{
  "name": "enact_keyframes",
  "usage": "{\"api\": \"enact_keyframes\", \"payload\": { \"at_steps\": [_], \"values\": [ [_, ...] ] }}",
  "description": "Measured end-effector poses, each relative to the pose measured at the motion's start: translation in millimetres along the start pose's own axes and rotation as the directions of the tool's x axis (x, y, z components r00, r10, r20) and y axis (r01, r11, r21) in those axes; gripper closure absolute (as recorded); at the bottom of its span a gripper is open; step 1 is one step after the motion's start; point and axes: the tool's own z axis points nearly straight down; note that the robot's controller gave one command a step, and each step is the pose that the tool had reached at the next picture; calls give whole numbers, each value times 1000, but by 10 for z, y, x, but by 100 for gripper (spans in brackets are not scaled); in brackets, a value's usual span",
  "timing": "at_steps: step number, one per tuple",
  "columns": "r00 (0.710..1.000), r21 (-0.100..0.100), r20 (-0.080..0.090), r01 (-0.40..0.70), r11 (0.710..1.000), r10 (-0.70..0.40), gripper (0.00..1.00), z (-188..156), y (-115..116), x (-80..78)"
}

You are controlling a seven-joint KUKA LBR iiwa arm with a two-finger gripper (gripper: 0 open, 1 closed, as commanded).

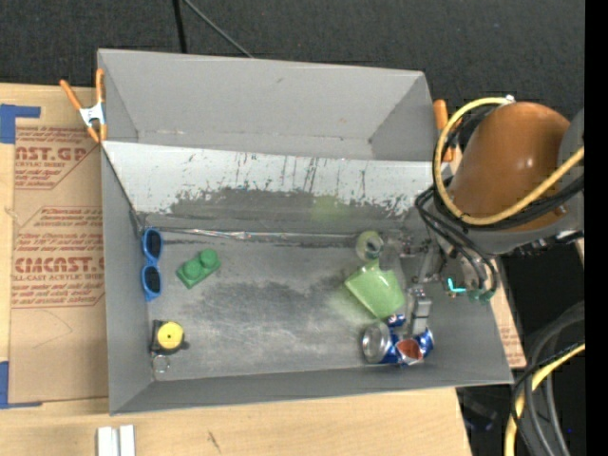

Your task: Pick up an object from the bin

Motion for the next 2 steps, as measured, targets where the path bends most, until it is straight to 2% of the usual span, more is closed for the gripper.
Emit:
{"api": "enact_keyframes", "payload": {
  "at_steps": [1, 2],
  "values": [
    [1000, 1, 0, 9, 1000, -9, 0, 963, -761, 106],
    [999, 10, 31, -14, 1000, 13, 0, 1413, -600, 55]
  ]
}}
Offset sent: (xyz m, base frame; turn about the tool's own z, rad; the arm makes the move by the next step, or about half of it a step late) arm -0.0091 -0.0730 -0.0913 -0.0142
